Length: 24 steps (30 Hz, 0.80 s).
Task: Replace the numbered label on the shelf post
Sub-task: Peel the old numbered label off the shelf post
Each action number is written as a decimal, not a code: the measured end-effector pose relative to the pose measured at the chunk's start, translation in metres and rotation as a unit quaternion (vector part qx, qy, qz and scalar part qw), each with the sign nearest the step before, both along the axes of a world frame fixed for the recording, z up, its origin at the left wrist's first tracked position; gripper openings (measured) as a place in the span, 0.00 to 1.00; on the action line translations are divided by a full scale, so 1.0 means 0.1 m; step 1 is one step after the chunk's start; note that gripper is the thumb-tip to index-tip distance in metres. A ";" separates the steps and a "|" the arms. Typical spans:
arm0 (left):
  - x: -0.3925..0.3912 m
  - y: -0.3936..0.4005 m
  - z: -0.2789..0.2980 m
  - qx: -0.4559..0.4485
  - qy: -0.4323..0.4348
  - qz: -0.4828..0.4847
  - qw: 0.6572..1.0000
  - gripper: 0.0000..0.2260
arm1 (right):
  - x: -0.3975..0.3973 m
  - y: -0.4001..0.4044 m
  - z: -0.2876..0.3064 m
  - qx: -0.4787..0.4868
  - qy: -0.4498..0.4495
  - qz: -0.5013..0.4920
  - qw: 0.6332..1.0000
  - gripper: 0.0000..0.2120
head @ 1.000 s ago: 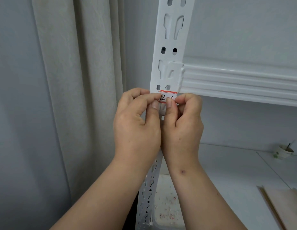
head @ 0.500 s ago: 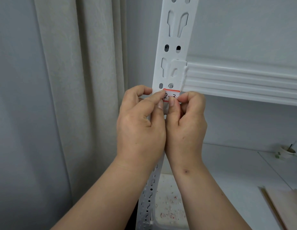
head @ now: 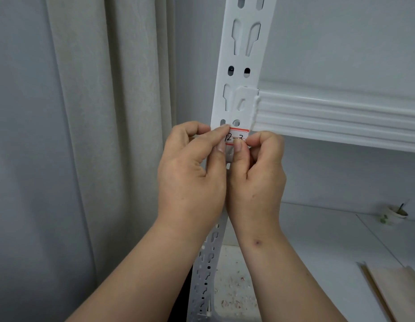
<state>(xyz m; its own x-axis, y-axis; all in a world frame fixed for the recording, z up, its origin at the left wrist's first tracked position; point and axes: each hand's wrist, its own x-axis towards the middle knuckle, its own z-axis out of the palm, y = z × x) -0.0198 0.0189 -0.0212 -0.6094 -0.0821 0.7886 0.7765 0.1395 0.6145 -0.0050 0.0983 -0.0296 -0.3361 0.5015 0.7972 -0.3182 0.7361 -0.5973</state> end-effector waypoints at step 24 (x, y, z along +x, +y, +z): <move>0.02 -0.03 0.06 -0.036 -0.008 0.009 0.999 0.08 | 0.00 0.00 0.00 0.003 -0.013 -0.002 1.000 0.10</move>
<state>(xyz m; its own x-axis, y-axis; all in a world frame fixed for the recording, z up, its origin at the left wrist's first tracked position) -0.0180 0.0157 -0.0147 -0.6212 -0.0373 0.7827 0.7634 0.1969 0.6152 -0.0049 0.0981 -0.0297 -0.3545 0.4985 0.7911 -0.2996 0.7409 -0.6011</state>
